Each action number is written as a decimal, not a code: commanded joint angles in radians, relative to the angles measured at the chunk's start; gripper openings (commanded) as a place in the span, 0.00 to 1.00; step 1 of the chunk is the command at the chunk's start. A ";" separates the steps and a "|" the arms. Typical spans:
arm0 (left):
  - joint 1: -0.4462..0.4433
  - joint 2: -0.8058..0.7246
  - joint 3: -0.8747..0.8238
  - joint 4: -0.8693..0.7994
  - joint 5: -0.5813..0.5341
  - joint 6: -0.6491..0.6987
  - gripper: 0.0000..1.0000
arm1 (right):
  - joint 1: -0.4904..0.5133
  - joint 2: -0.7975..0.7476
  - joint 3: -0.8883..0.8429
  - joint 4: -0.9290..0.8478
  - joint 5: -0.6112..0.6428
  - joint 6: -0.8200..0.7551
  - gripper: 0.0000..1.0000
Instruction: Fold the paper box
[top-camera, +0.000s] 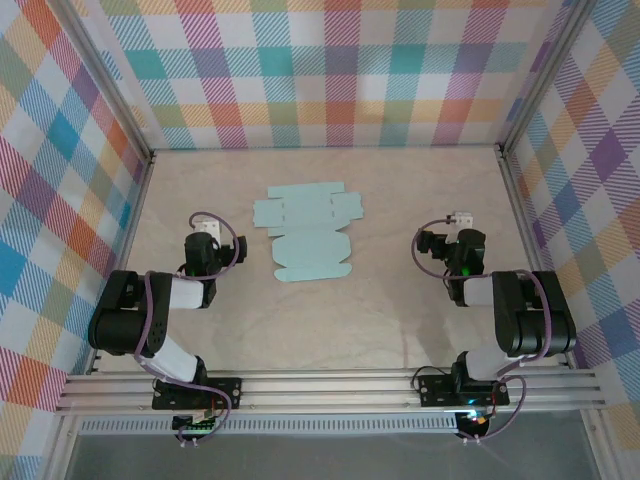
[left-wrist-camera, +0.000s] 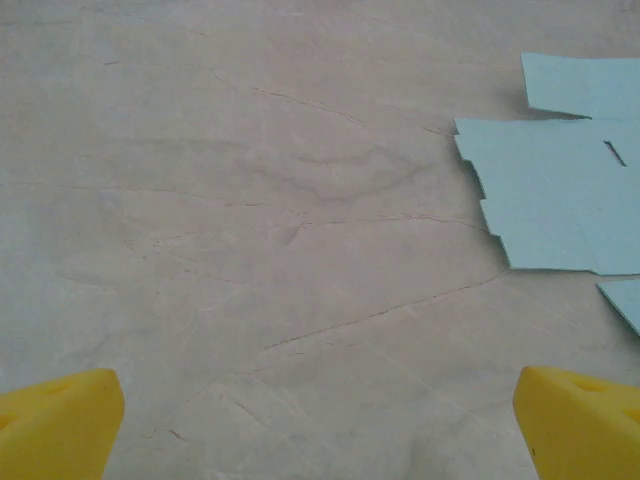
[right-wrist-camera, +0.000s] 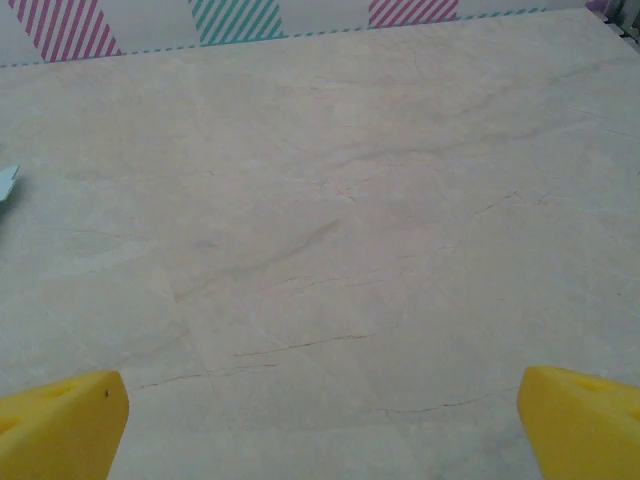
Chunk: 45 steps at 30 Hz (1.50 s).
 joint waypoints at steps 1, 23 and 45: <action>0.001 -0.004 0.009 0.029 0.014 -0.011 1.00 | 0.001 -0.008 -0.007 0.038 0.010 0.009 1.00; 0.002 -0.006 0.010 0.031 0.015 -0.012 1.00 | 0.000 -0.008 -0.007 0.038 0.007 0.008 1.00; -0.356 -0.173 0.398 -0.636 -0.058 -0.410 1.00 | 0.089 -0.066 0.516 -0.813 -0.340 0.394 1.00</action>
